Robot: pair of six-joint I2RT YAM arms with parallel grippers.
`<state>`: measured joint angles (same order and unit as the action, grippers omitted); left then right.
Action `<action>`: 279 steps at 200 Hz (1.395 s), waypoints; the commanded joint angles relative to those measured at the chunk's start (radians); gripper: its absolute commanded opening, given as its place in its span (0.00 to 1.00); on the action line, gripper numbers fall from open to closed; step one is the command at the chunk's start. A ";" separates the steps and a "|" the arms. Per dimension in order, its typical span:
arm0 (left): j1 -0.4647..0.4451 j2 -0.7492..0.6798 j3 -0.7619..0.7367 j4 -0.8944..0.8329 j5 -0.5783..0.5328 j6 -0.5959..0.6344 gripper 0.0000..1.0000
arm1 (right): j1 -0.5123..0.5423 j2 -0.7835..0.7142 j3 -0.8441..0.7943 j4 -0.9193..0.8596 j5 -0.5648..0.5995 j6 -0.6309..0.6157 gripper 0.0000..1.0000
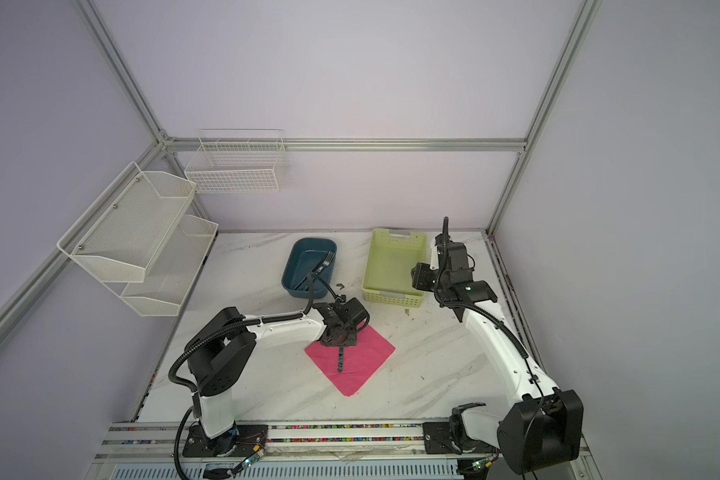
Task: Place the utensils on the paper napkin and roll it up
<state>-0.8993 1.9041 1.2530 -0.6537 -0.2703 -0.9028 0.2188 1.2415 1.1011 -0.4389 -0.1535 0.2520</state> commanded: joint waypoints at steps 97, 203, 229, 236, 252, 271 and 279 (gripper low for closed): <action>-0.003 -0.071 0.124 -0.074 -0.065 0.088 0.32 | -0.004 -0.012 0.009 -0.023 -0.003 -0.011 0.52; 0.092 -0.159 0.247 -0.173 -0.157 0.395 0.42 | -0.002 -0.006 0.042 -0.051 -0.018 -0.011 0.52; 0.167 -0.153 0.281 -0.156 -0.057 0.531 0.43 | -0.003 -0.001 0.048 -0.063 -0.014 -0.013 0.52; 0.187 -0.148 0.293 -0.154 -0.038 0.570 0.43 | -0.004 -0.001 0.049 -0.064 -0.013 -0.013 0.52; 0.228 -0.132 0.327 -0.150 -0.010 0.646 0.43 | -0.003 0.002 0.048 -0.067 -0.011 -0.013 0.52; 0.280 -0.098 0.378 -0.156 0.015 0.724 0.40 | -0.002 0.013 0.053 -0.077 -0.009 -0.013 0.52; 0.303 -0.084 0.401 -0.158 0.021 0.749 0.39 | -0.003 0.017 0.054 -0.081 -0.006 -0.013 0.52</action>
<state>-0.6476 1.7885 1.5238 -0.8112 -0.3023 -0.3103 0.2188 1.2453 1.1202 -0.4767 -0.1635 0.2520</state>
